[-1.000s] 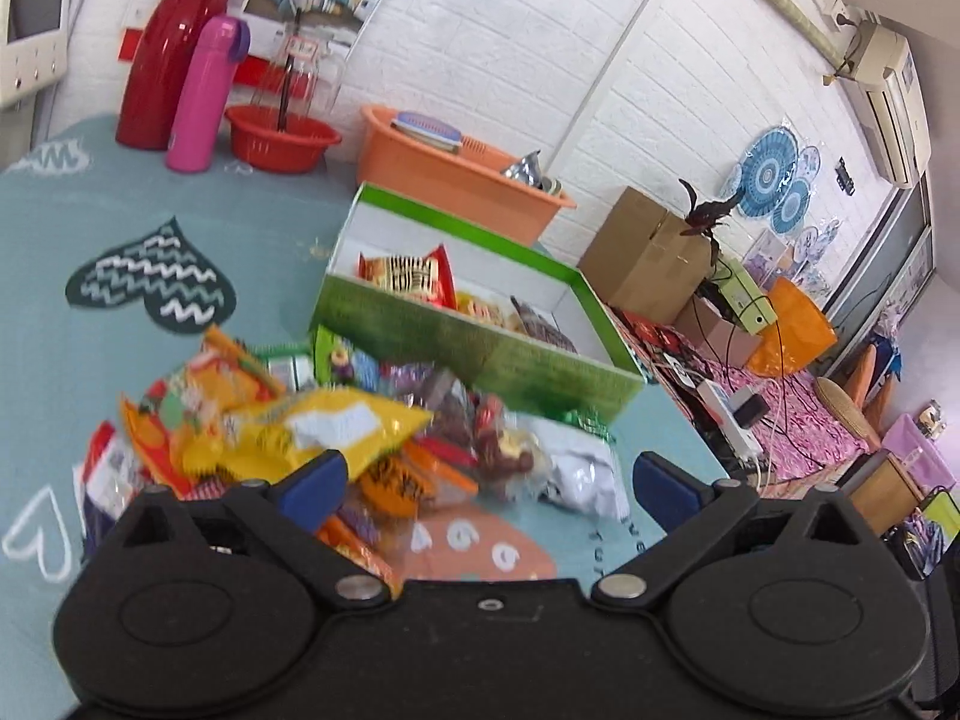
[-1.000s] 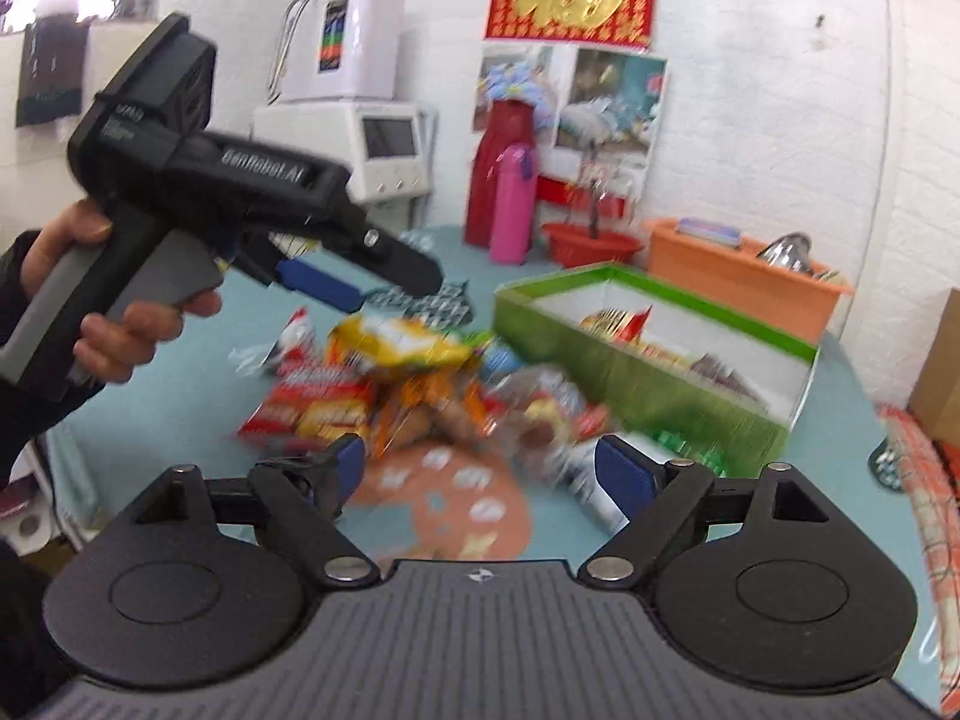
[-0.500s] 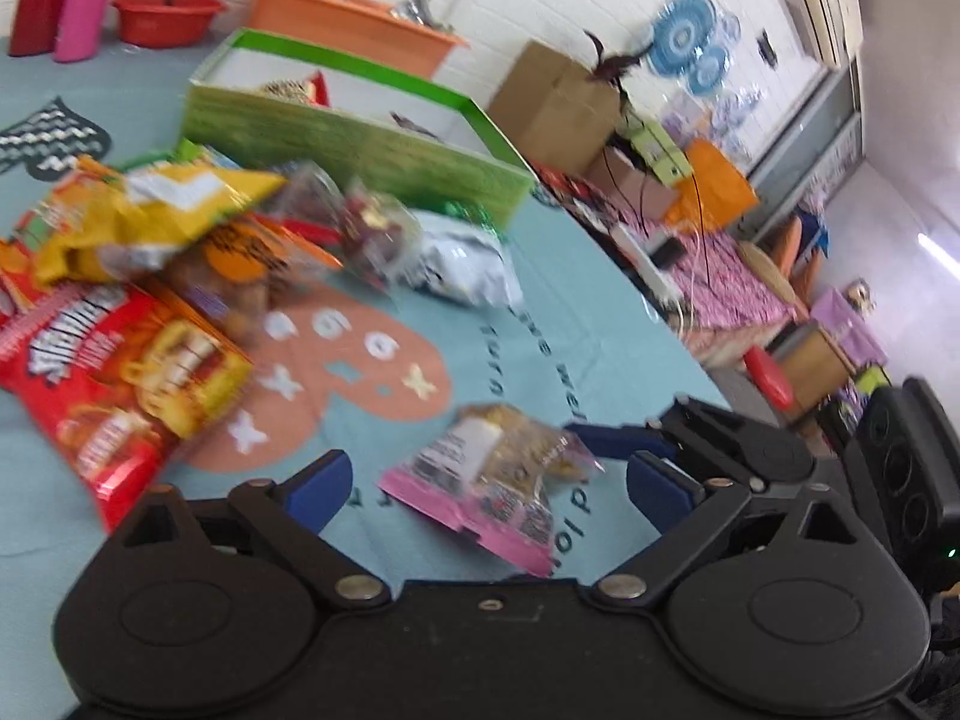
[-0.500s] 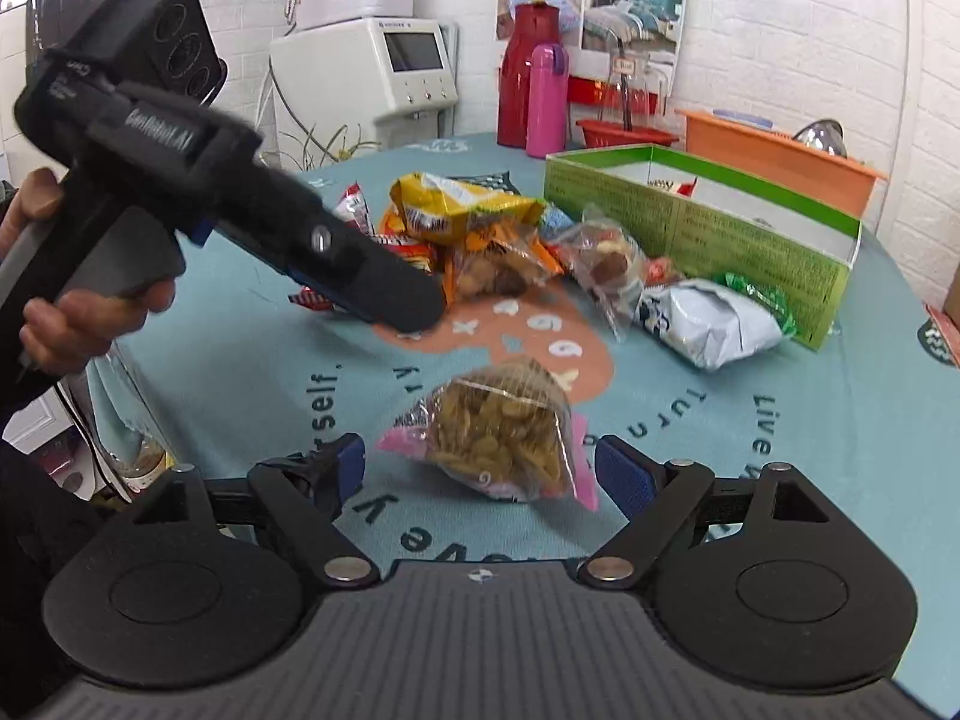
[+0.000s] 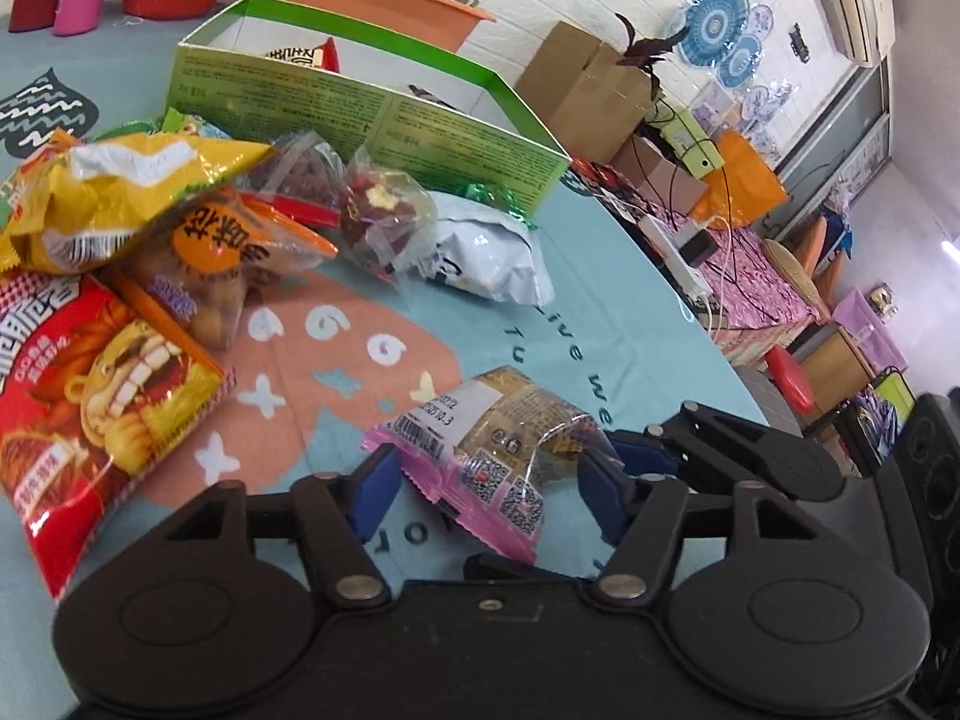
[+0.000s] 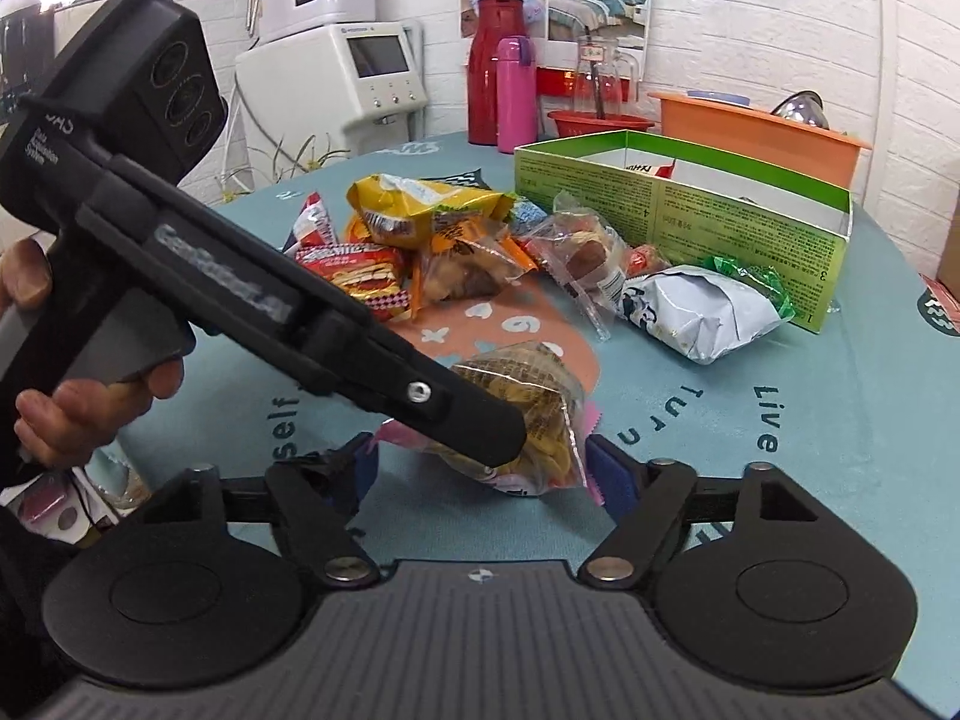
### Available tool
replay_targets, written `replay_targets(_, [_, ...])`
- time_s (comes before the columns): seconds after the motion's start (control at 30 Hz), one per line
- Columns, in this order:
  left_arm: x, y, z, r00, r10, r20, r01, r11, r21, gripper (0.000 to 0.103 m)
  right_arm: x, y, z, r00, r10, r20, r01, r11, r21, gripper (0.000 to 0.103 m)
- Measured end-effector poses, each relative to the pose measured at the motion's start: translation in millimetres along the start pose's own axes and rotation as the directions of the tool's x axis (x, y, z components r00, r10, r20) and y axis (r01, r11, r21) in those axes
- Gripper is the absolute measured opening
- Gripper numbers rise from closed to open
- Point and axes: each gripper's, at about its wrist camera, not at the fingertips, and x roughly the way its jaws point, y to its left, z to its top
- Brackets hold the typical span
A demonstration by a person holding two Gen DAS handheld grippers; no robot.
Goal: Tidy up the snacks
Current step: 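Grasp the pink-labelled nut bag with the left gripper and lift it, then place the nut bag into the green box and open the left gripper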
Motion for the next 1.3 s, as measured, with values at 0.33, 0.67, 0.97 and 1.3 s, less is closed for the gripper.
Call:
replay_targets(0.33, [3, -1, 17, 0.999, 0.026, 0.035, -0.026, 1.0, -0.009, 0.047, 4, -11, 13, 0.995, -0.093, 0.034, 0.093, 0.996, -0.002, 0.066])
replay_targets(0.67, [-25, -23, 48, 0.99, 0.006, 0.142, -0.016, 0.998, 0.068, 0.047, -16, -16, 43, 0.981, -0.128, 0.147, 0.14, 0.987, -0.078, 0.066])
replay_targets(0.97, [-30, -9, 118, 0.968, 0.02, 0.249, -0.05, 0.992, 0.116, 0.047, 14, -46, 101, 0.953, -0.148, 0.263, 0.18, 0.978, -0.103, 0.066])
replay_targets(1.3, [-11, 44, 173, 0.962, 0.06, 0.265, -0.077, 0.996, 0.053, 0.048, 79, -75, 146, 0.95, -0.127, 0.285, 0.15, 0.987, -0.062, 0.066])
